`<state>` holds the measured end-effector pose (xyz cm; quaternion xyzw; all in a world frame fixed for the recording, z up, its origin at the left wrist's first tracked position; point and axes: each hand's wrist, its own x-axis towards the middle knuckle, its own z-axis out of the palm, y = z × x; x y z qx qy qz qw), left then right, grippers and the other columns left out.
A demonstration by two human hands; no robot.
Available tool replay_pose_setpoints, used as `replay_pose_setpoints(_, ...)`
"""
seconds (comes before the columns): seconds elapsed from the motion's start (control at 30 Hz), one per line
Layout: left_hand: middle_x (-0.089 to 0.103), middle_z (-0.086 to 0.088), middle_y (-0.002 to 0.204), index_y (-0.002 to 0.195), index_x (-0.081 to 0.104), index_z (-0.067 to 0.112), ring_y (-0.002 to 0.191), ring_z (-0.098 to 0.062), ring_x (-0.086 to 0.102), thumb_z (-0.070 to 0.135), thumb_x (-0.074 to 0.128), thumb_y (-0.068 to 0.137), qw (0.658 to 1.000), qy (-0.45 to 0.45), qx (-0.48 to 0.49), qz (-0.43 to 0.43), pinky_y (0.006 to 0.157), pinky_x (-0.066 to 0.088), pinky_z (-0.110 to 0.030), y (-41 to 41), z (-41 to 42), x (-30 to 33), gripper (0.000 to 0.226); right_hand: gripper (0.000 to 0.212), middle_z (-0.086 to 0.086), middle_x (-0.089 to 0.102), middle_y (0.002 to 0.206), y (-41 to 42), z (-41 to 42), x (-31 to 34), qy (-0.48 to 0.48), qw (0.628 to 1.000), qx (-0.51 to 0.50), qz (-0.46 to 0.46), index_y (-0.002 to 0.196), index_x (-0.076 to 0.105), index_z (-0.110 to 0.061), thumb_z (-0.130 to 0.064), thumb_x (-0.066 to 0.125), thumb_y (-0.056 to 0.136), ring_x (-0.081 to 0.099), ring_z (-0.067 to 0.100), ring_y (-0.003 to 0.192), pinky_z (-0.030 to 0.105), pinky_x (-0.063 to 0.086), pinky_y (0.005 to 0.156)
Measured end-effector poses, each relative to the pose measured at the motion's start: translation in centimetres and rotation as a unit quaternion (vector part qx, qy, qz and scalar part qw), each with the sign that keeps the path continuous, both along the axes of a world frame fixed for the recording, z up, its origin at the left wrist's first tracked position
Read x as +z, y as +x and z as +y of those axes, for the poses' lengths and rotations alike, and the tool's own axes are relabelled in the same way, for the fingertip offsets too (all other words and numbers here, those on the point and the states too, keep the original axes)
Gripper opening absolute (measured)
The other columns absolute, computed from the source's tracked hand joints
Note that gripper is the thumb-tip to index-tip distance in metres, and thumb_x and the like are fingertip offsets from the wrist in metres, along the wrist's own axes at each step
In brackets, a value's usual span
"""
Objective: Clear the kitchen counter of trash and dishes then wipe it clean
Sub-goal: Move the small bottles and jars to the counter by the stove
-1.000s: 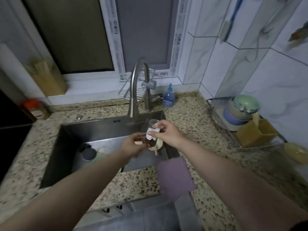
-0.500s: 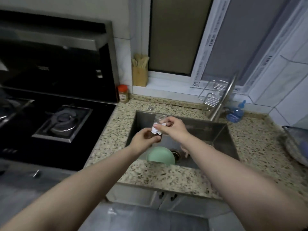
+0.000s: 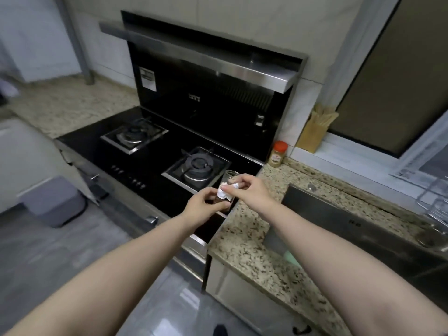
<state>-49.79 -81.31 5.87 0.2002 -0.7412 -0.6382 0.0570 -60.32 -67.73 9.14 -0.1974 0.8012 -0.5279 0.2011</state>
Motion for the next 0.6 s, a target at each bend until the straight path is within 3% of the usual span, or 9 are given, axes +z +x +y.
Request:
replay_pose_setpoints(0.07, 0.072, 0.009, 0.089, 0.098, 0.068, 0.026, 0.085, -0.005, 0.068, 0.032, 0.086, 0.070, 0.998, -0.017, 0.060, -0.004, 0.078, 0.052, -0.020, 0.5, -2.7, -0.6, 0.034, 0.038, -0.001, 0.071, 0.092, 0.1, -3.7, -0.4, -0.016, 0.999, 0.022, -0.025, 0.098, 0.072, -0.023, -0.038, 0.088, 0.068, 0.066, 0.005, 0.080, 0.019, 0.054, 0.079)
replay_pose_setpoints(0.13, 0.072, 0.010, 0.092, 0.096, 0.068, 0.033, 0.090, -0.008, 0.068, 0.041, 0.087, 0.061, 0.993, -0.034, 0.115, -0.013, 0.085, 0.054, -0.028, 0.7, -5.4, -1.2, 0.040, 0.037, 0.002, 0.074, 0.101, 0.2, -7.0, -0.6, -0.040, 0.996, 0.051, -0.059, 0.106, 0.071, -0.020, -0.025, 0.087, 0.073, 0.070, 0.006, 0.085, 0.013, 0.053, 0.076)
replay_pose_setpoints(0.27, 0.074, 0.011, 0.089, 0.091, 0.069, 0.035, 0.089, -0.009, 0.069, 0.037, 0.088, 0.054, 0.982, -0.027, 0.187, -0.019, 0.089, 0.055, -0.032, 0.4, -10.4, -1.3, 0.042, 0.052, 0.006, 0.072, 0.112, -0.5, -13.1, -1.5, -0.051, 0.984, 0.145, -0.093, 0.122, 0.064, -0.015, -0.007, 0.084, 0.074, 0.071, 0.016, 0.102, 0.026, 0.057, 0.090)
replay_pose_setpoints(0.33, 0.074, 0.012, 0.090, 0.092, 0.070, 0.036, 0.084, -0.009, 0.068, 0.040, 0.087, 0.051, 0.979, -0.030, 0.201, -0.023, 0.088, 0.055, -0.032, -0.2, -13.1, -1.0, 0.045, 0.051, 0.007, 0.072, 0.113, -1.4, -16.1, -1.9, -0.050, 0.982, 0.159, -0.092, 0.122, 0.063, -0.014, -0.006, 0.082, 0.076, 0.070, 0.015, 0.102, 0.025, 0.056, 0.090)
replay_pose_setpoints(0.43, 0.075, 0.013, 0.096, 0.103, 0.071, 0.033, 0.085, -0.007, 0.069, 0.030, 0.088, 0.062, 0.980, -0.030, 0.197, -0.023, 0.086, 0.054, -0.026, -1.3, -17.0, -0.4, 0.045, 0.047, 0.008, 0.073, 0.110, -3.3, -20.5, -2.0, -0.053, 0.980, 0.165, -0.095, 0.120, 0.063, -0.010, -0.007, 0.082, 0.077, 0.070, 0.012, 0.096, 0.017, 0.055, 0.080)
replay_pose_setpoints(0.5, 0.073, 0.008, 0.105, 0.117, 0.068, 0.025, 0.092, -0.008, 0.069, 0.017, 0.084, 0.074, 0.976, 0.004, 0.215, -0.020, 0.078, 0.054, -0.019, -1.6, -19.5, -0.5, 0.046, 0.047, 0.010, 0.072, 0.111, -4.8, -23.5, -2.2, -0.046, 0.980, 0.173, -0.090, 0.120, 0.063, -0.008, -0.005, 0.081, 0.077, 0.070, 0.018, 0.103, 0.023, 0.056, 0.087)
replay_pose_setpoints(0.6, 0.071, -0.001, 0.105, 0.123, 0.063, 0.015, 0.086, -0.012, 0.067, 0.009, 0.075, 0.084, 0.963, 0.033, 0.265, -0.036, 0.065, 0.051, -0.015, -0.6, -22.0, -1.2, 0.041, 0.046, 0.006, 0.071, 0.112, -6.5, -27.2, -2.6, -0.038, 0.984, 0.156, -0.078, 0.119, 0.064, -0.011, -0.009, 0.082, 0.076, 0.068, 0.019, 0.105, 0.031, 0.055, 0.094)
